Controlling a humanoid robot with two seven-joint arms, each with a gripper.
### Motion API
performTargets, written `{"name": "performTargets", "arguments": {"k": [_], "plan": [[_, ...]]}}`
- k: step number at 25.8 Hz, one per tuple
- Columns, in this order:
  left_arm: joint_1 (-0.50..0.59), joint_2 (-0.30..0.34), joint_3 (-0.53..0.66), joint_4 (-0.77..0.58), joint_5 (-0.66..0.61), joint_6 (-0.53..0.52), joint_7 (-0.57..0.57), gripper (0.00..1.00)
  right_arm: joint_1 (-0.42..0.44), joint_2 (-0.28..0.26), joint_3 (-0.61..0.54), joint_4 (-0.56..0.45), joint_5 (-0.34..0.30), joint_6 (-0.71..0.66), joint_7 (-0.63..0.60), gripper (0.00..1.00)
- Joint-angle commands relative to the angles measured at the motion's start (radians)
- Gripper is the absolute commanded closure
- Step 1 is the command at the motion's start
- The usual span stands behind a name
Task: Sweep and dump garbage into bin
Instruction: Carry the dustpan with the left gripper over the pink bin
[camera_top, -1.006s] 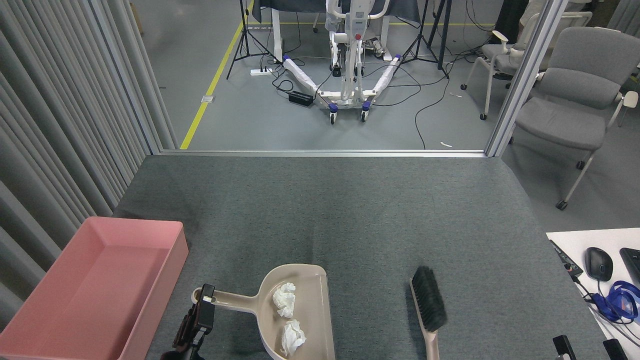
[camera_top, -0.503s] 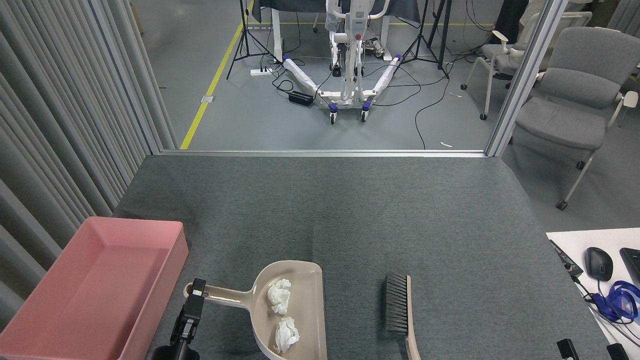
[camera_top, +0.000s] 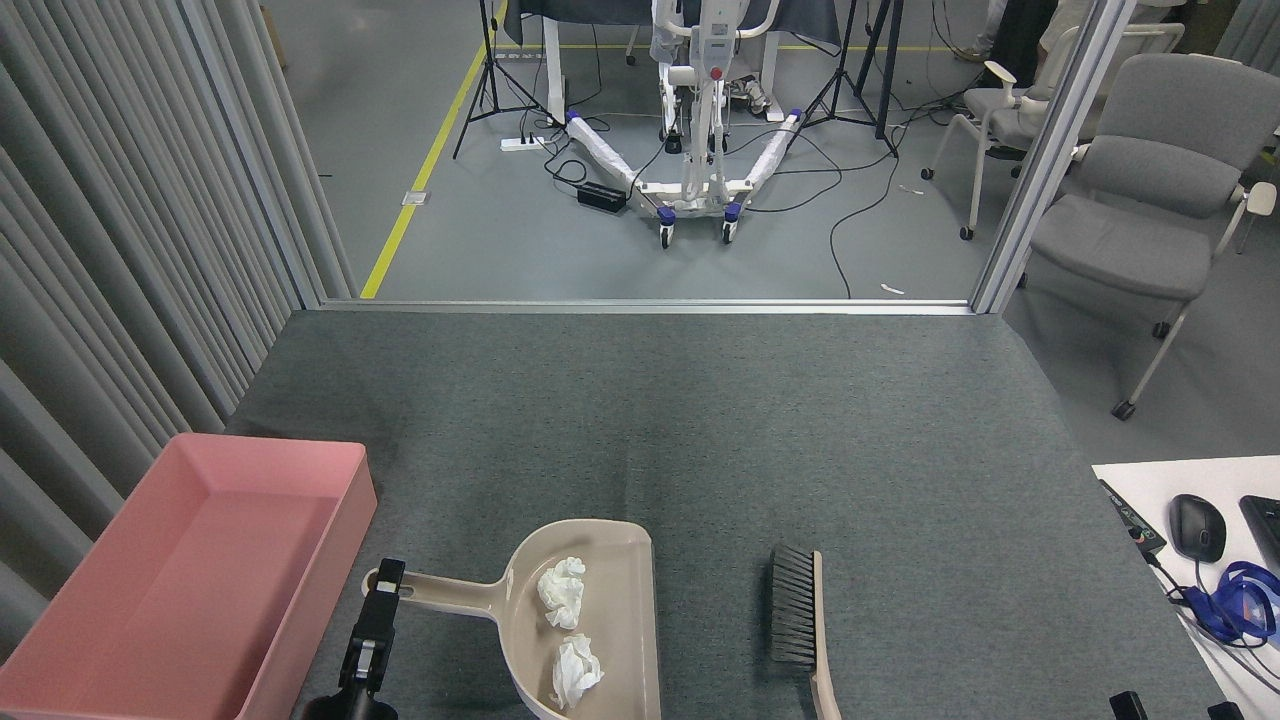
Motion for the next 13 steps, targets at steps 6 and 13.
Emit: {"name": "performTargets", "arguments": {"k": [6, 13], "plan": [[-0.001, -0.001, 0.002, -0.026, 0.004, -0.008, 0.027, 1.00, 0.001, -0.002, 0.002, 0.005, 0.002, 0.001, 0.000, 0.02], [-0.004, 0.013, 0.002, -0.106, 0.009, 0.002, 0.022, 1.00, 0.001, -0.002, 0.005, 0.005, 0.005, 0.001, 0.000, 0.02]]}}
